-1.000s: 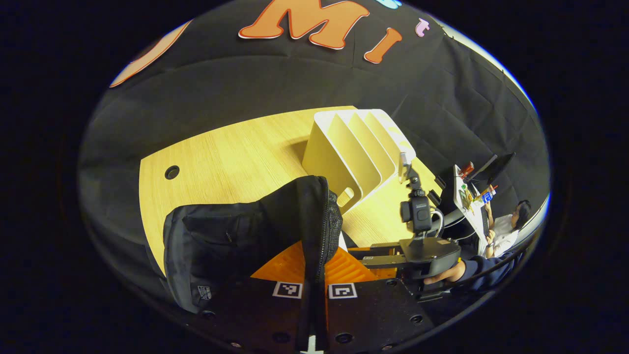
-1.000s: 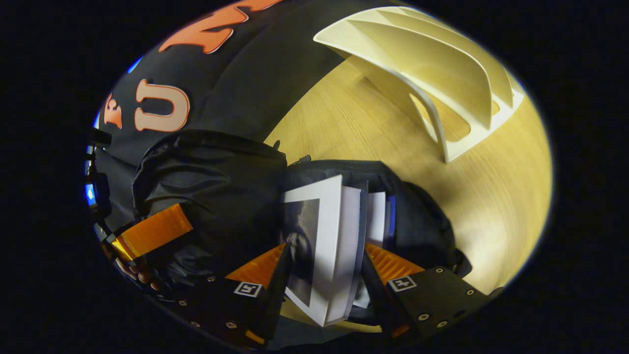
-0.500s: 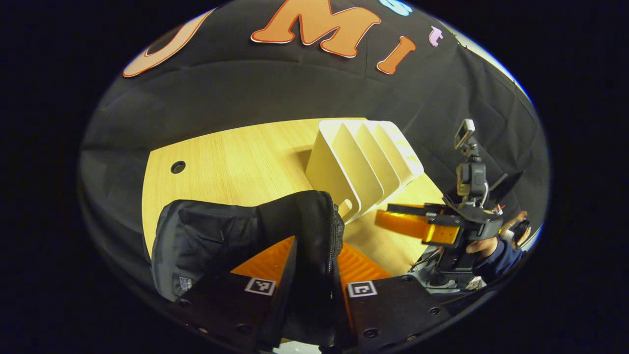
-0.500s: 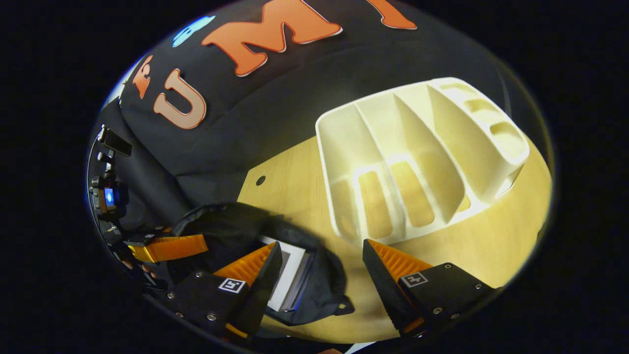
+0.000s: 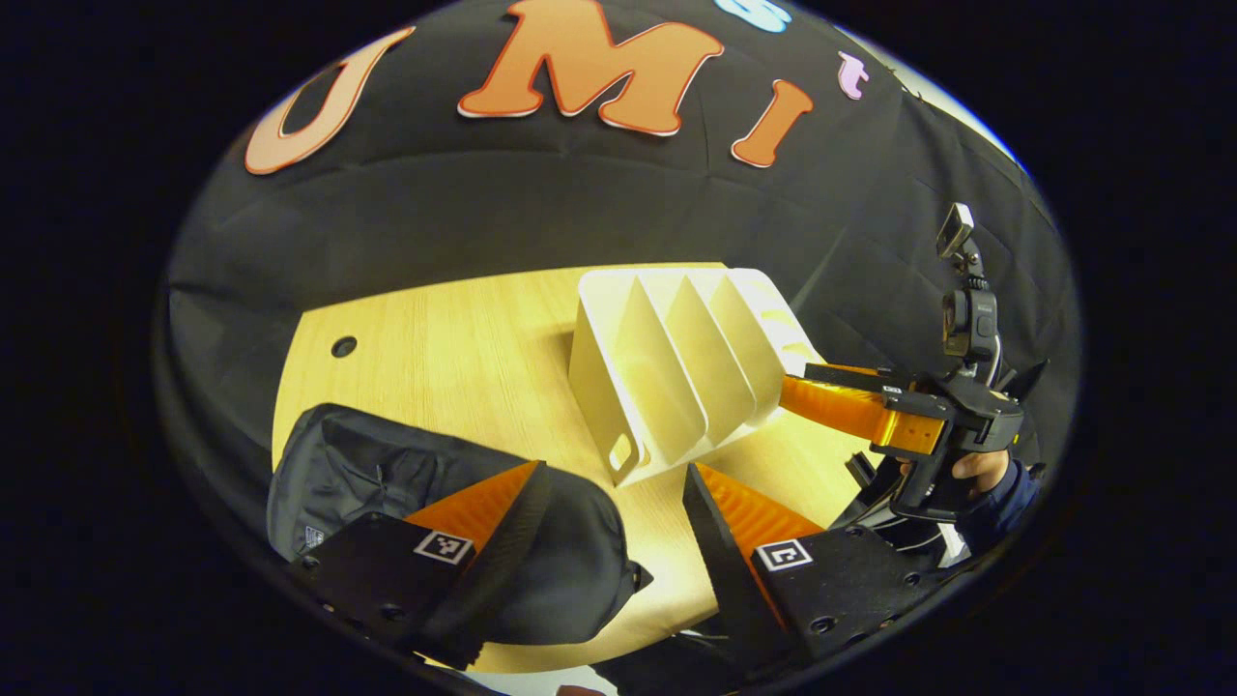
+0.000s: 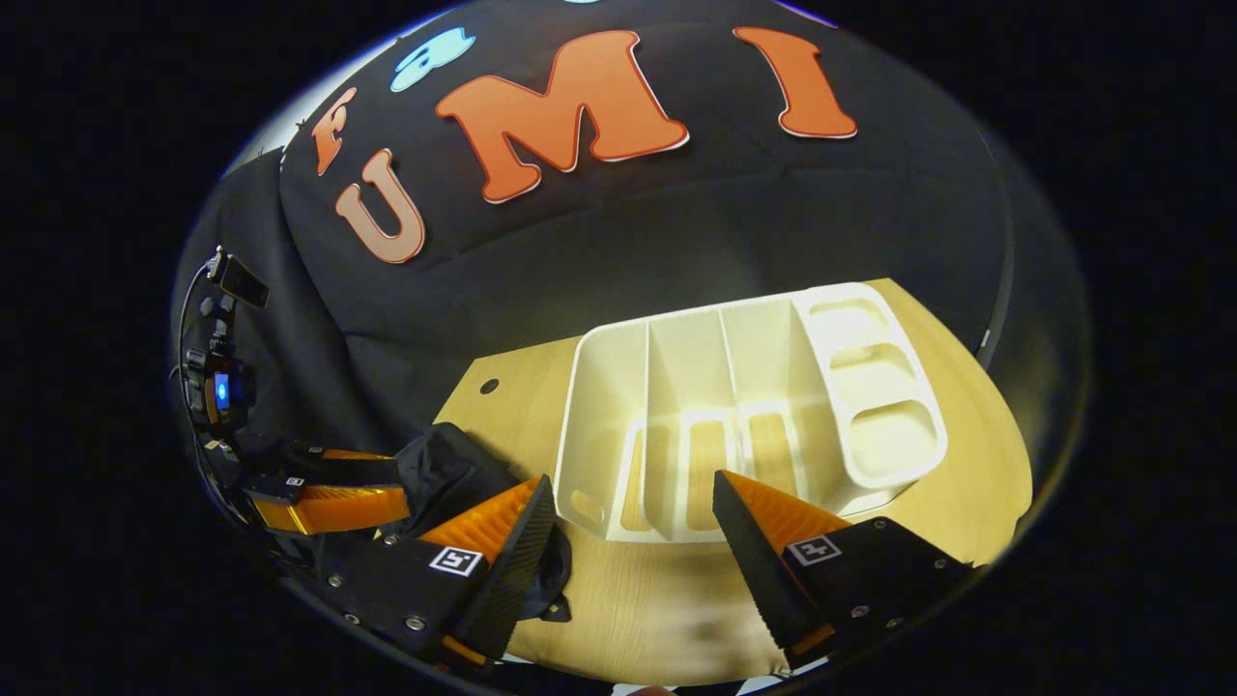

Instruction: Open the schoolbag, grab two books from the bookshelf and put them into the schoolbag.

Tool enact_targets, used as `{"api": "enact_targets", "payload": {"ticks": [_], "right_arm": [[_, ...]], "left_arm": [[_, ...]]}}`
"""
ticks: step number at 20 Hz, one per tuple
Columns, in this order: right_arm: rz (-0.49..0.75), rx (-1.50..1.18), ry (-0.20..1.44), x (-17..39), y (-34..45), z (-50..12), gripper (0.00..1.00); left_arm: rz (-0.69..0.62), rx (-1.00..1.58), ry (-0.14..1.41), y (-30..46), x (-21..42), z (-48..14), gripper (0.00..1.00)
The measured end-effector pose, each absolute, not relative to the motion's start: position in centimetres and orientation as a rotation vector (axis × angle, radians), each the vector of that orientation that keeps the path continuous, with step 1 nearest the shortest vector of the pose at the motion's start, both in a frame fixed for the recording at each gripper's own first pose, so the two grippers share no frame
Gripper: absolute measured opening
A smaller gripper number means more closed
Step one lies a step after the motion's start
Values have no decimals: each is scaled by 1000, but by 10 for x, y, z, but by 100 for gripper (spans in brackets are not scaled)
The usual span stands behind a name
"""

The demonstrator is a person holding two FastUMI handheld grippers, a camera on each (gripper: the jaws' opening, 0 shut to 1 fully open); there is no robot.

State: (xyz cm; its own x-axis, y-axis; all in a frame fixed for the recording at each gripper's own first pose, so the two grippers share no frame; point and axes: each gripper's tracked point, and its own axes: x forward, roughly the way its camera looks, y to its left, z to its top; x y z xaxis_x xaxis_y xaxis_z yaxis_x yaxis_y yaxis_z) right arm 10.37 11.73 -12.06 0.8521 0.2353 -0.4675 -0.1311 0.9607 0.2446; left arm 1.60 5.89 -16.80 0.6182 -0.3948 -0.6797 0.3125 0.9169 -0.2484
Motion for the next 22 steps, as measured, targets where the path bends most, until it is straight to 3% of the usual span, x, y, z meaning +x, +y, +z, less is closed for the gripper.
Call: {"api": "enact_targets", "payload": {"ticks": [4,12,17,22], "right_arm": [[179,103,410,100,79,-79,98],[201,-24,169,81,32,7,98],[222,-49,101,71,30,25,97],[165,-45,0,72,33,45,98]], "left_arm": [[-297,-105,641,33,31,-134,99],[-101,-118,170,31,-31,-41,98],[-68,-166,39,54,-54,-7,98],[-48,-126,-62,56,-52,9,95]]}}
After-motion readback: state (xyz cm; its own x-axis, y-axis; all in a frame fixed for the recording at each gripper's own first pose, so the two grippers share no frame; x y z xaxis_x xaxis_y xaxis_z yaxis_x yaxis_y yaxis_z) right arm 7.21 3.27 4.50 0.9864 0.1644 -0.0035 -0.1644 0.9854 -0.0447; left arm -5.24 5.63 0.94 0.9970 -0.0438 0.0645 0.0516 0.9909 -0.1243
